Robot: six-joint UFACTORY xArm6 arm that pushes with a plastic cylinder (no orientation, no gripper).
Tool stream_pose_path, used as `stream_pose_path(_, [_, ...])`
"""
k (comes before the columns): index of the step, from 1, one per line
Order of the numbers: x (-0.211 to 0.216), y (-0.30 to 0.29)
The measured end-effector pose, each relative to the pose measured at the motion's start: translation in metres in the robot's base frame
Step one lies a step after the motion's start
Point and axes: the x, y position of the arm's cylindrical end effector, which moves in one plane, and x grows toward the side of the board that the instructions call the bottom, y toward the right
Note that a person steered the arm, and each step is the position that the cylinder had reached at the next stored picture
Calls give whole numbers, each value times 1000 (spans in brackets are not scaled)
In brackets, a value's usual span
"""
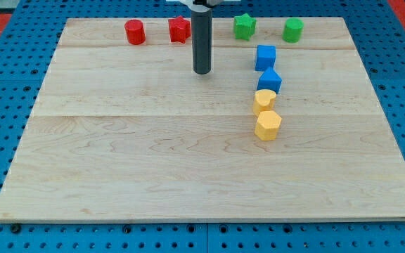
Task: Push the yellow hexagon slightly towards left
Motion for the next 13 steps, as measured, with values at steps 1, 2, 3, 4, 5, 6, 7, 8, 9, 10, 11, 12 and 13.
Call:
stream_pose_path(1, [0,-1])
stream_pose_path(2, [0,-2])
stream_pose_path(3, [0,-2])
stream_pose_path(4, [0,-2])
stream_pose_path(5, [0,1])
stream_pose_path(6, [0,2])
stream_pose_path(7, [0,2])
stream_pose_path(8, [0,2])
stream_pose_path(9, [0,2])
stream_pose_path(10, [0,2])
stream_pose_path(11, [0,11])
stream_pose_path(12, [-1,19])
stream_pose_path(13, [-4,29])
